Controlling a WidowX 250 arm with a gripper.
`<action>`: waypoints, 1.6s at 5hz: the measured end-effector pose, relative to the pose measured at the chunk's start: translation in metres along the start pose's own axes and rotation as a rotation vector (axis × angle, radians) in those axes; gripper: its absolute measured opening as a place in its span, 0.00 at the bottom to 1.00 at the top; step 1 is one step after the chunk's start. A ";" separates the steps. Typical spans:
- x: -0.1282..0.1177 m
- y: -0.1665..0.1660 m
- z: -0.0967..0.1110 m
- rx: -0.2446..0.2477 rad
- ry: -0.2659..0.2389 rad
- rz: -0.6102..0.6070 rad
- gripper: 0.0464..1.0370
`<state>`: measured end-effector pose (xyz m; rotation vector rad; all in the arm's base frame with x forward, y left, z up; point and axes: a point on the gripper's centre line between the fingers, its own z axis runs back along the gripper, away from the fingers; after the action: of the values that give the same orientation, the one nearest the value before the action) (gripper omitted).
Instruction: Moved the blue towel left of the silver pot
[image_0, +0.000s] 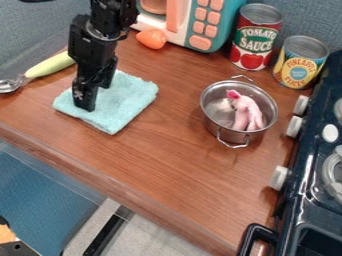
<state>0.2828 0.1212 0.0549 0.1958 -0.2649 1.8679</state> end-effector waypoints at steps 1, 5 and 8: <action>-0.001 -0.020 0.008 -0.026 0.014 0.026 0.96; -0.009 -0.064 0.004 -0.012 0.067 0.038 0.96; -0.024 -0.078 0.000 -0.052 0.171 0.020 0.96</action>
<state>0.3644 0.1219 0.0545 -0.0026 -0.1977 1.8825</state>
